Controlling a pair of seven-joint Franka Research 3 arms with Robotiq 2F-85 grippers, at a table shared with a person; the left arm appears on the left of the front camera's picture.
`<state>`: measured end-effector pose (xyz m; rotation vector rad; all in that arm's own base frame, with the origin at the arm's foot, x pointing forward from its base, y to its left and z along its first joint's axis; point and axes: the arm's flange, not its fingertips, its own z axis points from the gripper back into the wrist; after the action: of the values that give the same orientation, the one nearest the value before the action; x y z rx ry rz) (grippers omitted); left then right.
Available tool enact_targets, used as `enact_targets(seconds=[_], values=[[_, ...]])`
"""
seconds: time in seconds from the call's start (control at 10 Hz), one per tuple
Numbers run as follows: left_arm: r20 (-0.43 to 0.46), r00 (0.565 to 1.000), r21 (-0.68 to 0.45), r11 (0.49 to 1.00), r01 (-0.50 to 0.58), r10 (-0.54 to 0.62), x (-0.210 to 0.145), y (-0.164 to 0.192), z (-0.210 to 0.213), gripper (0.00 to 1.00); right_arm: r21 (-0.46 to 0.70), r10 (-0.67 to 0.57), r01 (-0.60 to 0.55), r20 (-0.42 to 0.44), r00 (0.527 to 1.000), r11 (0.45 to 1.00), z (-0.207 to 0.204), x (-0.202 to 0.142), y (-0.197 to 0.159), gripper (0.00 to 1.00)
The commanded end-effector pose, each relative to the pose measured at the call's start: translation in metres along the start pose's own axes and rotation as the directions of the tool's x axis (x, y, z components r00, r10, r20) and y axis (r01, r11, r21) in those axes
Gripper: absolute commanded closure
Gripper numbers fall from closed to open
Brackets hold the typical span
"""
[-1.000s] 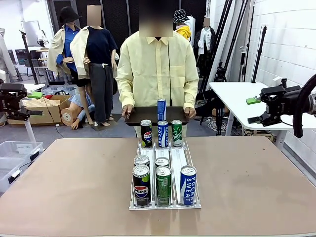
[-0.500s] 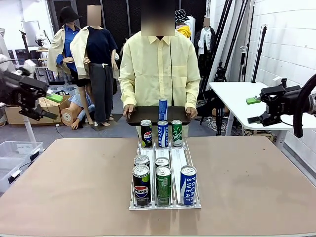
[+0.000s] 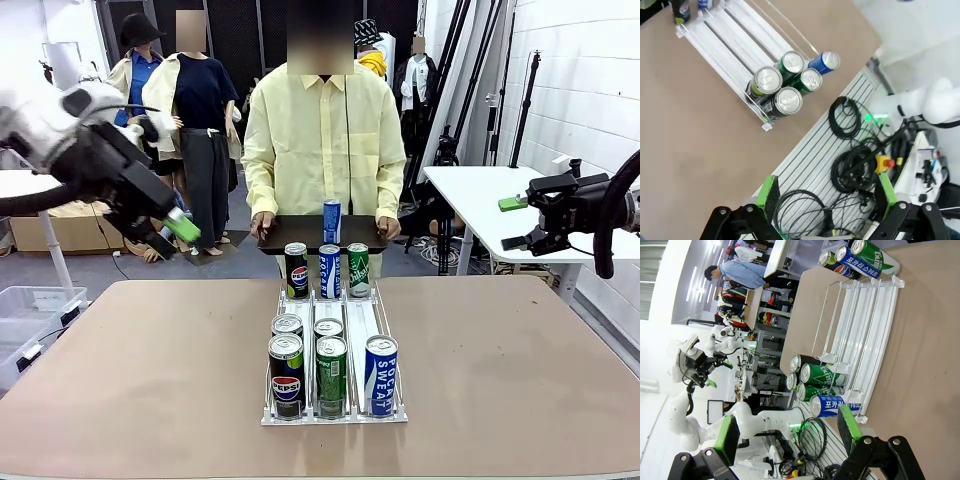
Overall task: Retrieve and hand over the desired beverage to the person.
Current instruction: Pick up another can of the same type that the person held from the Automatic Can Dispenser.
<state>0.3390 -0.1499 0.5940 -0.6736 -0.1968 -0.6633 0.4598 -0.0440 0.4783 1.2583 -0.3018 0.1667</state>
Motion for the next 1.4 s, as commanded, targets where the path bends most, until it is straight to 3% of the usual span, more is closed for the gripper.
enact_targets(seconds=[0.0, 0.3, 0.6, 1.3], values=[[-0.036, 0.999, 0.114, 0.993, -0.021, 0.025, 0.012, -0.005, -0.036, 0.0, 0.006, 0.001, -0.001, 0.001, 1.0, 1.0, 0.0, -0.001, 0.0, 0.0], [-0.038, 0.999, 0.303, 0.953, -0.022, 0.035, 0.025, -0.032, -0.083, 0.0, 0.006, 0.001, -0.001, 0.001, 1.0, 1.0, 0.0, -0.001, 0.0, 0.0], [-0.05, 0.99, 0.442, 0.891, -0.1, 0.135, 0.043, -0.054, -0.112, 0.0, 0.006, 0.001, -0.001, 0.001, 1.0, 1.0, 0.0, -0.001, 0.0, 0.0], [-0.092, 0.97, 0.576, 0.807, -0.134, 0.227, 0.066, -0.055, -0.191, 0.0, 0.006, 0.001, -0.001, 0.001, 1.0, 1.0, 0.0, -0.001, 0.0, 0.0]])
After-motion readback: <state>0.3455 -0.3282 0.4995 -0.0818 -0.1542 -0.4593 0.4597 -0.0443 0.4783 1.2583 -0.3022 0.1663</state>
